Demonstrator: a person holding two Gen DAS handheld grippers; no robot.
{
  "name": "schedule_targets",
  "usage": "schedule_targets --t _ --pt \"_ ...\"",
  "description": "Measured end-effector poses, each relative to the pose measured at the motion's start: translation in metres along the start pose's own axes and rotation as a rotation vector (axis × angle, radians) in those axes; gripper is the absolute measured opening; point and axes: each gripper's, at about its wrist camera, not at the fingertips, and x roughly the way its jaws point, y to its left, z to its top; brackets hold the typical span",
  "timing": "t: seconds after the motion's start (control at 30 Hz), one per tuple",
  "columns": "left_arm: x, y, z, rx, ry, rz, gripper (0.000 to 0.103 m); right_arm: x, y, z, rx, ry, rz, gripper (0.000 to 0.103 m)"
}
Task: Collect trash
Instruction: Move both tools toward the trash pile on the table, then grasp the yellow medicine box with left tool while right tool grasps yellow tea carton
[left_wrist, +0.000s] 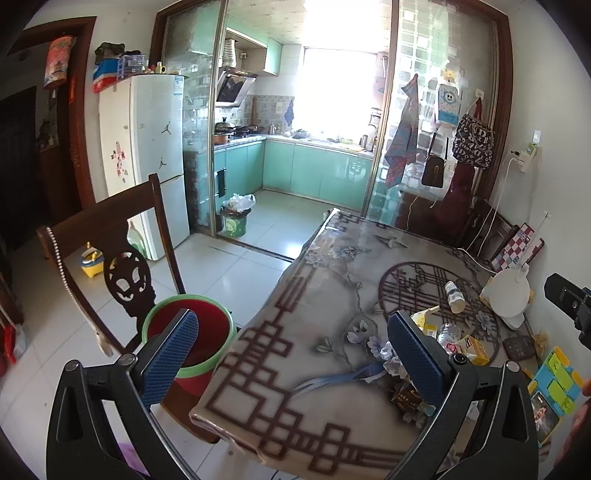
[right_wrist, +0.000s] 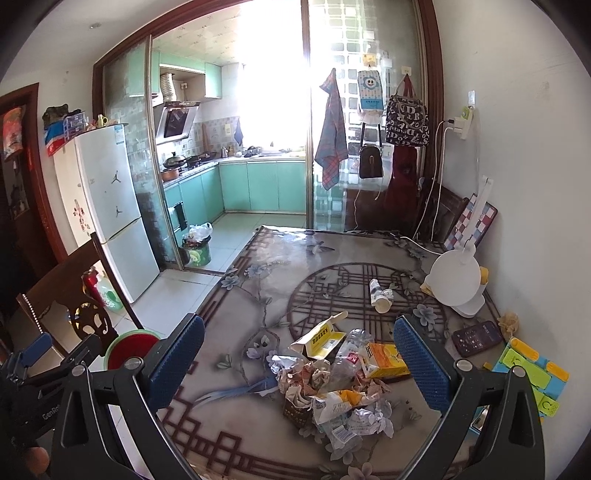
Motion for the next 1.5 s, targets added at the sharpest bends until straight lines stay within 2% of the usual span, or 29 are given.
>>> schedule_targets --t 0.23,0.33,0.43,0.6,0.77,0.87,0.93,1.03,1.13,1.17,1.27,1.4,1.5 --pt "0.009 -0.005 -0.002 -0.003 0.015 -0.016 0.103 0.014 -0.003 0.0 -0.009 0.028 0.002 0.103" --pt "0.017 -0.012 -0.004 0.008 0.037 -0.037 0.103 0.031 -0.007 -0.004 -0.004 0.08 0.043 0.103" --pt "0.028 -0.024 -0.008 0.047 0.066 -0.054 0.103 0.055 -0.027 -0.012 0.025 0.141 0.059 0.103" --pt "0.069 -0.041 -0.027 0.089 0.188 -0.124 0.103 0.113 -0.089 -0.03 0.113 0.288 0.074 0.103" --pt "0.115 -0.054 -0.046 0.023 0.36 -0.257 0.101 0.188 -0.141 -0.042 0.2 0.406 0.136 0.102" --pt "0.138 -0.072 -0.05 0.027 0.414 -0.295 0.088 0.237 -0.155 -0.041 0.207 0.475 0.163 0.101" --pt "0.152 -0.084 -0.051 0.036 0.441 -0.332 0.088 0.264 -0.162 -0.044 0.199 0.54 0.174 0.1" --pt "0.175 -0.098 -0.048 0.068 0.476 -0.377 0.089 0.275 -0.176 -0.054 0.206 0.569 0.164 0.1" --pt "0.204 -0.118 -0.035 0.092 0.502 -0.462 0.09 0.273 -0.205 -0.075 0.37 0.588 0.148 0.1" --pt "0.217 -0.127 -0.03 0.104 0.527 -0.501 0.091 0.274 -0.216 -0.082 0.44 0.598 0.143 0.1" --pt "0.263 -0.162 -0.024 0.2 0.637 -0.555 0.092 0.277 -0.243 -0.099 0.626 0.609 0.151 0.1" --pt "0.313 -0.203 -0.035 0.257 0.772 -0.571 0.092 0.299 -0.259 -0.11 0.781 0.617 0.161 0.1" --pt "0.331 -0.221 -0.049 0.287 0.85 -0.541 0.092 0.318 -0.259 -0.114 0.809 0.658 0.151 0.1"
